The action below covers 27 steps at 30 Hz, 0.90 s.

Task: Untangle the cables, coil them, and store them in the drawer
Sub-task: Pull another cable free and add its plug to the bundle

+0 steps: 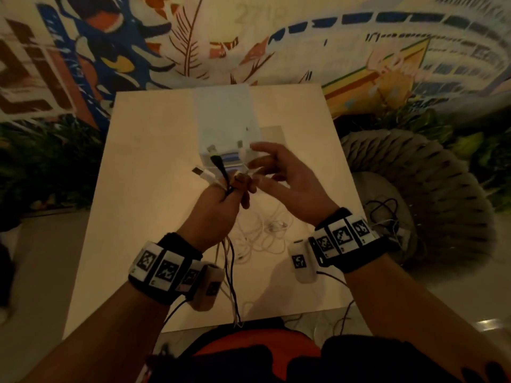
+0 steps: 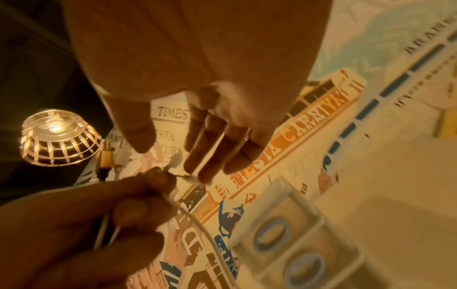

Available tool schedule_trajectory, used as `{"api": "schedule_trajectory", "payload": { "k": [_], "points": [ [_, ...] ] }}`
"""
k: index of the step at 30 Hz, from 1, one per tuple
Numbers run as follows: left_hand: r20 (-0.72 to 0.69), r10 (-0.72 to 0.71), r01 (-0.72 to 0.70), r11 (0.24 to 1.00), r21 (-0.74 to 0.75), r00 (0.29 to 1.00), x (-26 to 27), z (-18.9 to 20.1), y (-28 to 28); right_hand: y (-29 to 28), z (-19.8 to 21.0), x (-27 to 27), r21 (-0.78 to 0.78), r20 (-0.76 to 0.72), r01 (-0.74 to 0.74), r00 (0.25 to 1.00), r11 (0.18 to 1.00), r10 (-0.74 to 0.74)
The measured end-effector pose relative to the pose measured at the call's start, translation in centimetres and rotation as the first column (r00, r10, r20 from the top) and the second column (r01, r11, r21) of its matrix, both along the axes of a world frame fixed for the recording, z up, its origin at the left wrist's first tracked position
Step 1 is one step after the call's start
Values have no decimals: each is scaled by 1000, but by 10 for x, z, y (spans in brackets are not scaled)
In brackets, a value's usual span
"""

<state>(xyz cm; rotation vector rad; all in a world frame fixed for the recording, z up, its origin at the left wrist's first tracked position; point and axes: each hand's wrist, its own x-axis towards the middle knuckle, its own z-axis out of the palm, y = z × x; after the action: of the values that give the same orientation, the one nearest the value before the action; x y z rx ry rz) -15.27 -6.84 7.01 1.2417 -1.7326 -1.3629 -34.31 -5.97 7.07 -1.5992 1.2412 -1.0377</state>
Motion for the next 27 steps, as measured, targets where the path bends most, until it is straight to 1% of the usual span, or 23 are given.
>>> {"api": "schedule_trajectory", "payload": {
  "k": [2,4,6,8,10,13,17,19,21,22,23,24,25,27],
  "points": [
    [-130,49,-46,999,29,990,3,7,-5,3,-15,6,106,32,-110,994,988,107],
    [-239,73,-65,997,42,968,6,17,-8,3,-34,14,150,-19,-124,992,981,128],
    [-315,90,-71,995,71,945,10,26,-11,0,-49,21,142,-75,-121,988,983,132],
    [-347,104,-89,994,60,932,16,33,-13,-6,-59,22,131,-142,-135,978,982,154],
    [-381,115,-106,993,44,917,24,39,-16,-13,-62,20,154,-206,-151,961,976,181],
    [-432,129,-115,992,59,893,33,47,-19,-27,-66,22,154,-309,-182,925,971,223],
    [-454,136,-121,991,62,880,39,53,-19,-48,-73,29,97,-425,-146,889,985,173],
    [-463,135,-125,991,51,876,41,56,-17,-54,-77,31,88,-425,-211,876,974,228],
    [-461,140,-141,989,34,876,42,57,-17,-56,-81,36,91,-467,-294,831,951,302],
    [-454,147,-153,988,23,879,43,57,-17,-57,-82,38,77,-492,-312,814,947,308],
    [-446,152,-164,986,12,882,44,58,-17,-59,-80,40,53,-495,-300,820,952,286],
    [-440,157,-174,985,2,884,46,58,-18,-61,-77,40,28,-467,-258,851,966,241],
    [-431,163,-185,983,-9,887,48,59,-18,-65,-72,39,16,-433,-195,883,981,182],
    [-405,198,-227,973,-26,893,52,58,-19,-72,-57,34,36,-378,-68,923,997,77]
  ]
}}
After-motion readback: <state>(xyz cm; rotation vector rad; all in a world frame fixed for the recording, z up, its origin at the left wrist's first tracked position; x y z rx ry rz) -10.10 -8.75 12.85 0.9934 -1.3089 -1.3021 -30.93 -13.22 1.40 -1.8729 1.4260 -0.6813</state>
